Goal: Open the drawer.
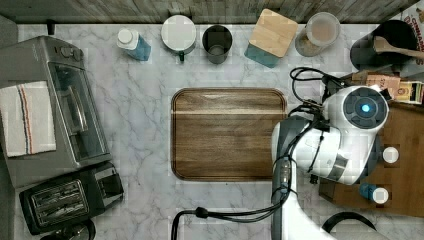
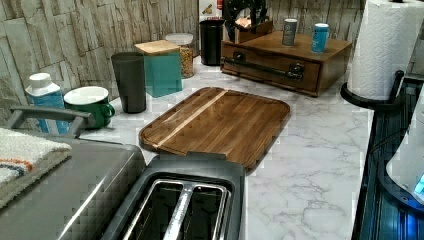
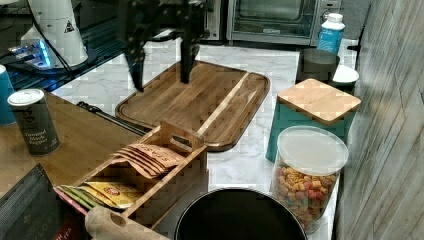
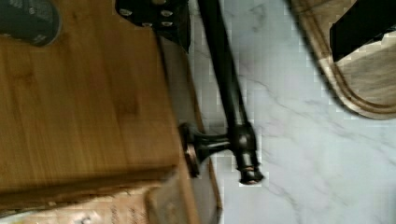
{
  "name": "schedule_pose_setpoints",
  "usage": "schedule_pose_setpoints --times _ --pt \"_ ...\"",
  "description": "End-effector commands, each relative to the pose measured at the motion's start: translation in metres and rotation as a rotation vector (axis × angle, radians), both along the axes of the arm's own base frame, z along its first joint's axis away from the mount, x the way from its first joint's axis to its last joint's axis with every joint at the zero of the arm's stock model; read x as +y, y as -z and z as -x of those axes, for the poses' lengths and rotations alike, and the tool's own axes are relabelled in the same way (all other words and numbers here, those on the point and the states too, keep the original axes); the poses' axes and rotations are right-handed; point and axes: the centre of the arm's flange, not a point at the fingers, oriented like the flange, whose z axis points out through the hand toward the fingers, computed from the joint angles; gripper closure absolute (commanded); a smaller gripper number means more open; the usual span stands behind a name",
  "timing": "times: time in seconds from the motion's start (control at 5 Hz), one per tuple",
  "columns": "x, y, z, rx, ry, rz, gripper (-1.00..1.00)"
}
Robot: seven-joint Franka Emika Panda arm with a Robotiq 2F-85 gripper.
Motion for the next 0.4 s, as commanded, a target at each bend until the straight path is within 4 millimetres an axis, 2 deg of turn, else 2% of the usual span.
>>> schedule_pose_setpoints --times 0.2,0.4 --pt "-0.007 0.051 0.018 0.025 -0.061 -0.074 -1.0" --pt "0.007 0.058 0.03 0.015 -0.035 -0.069 -1.0"
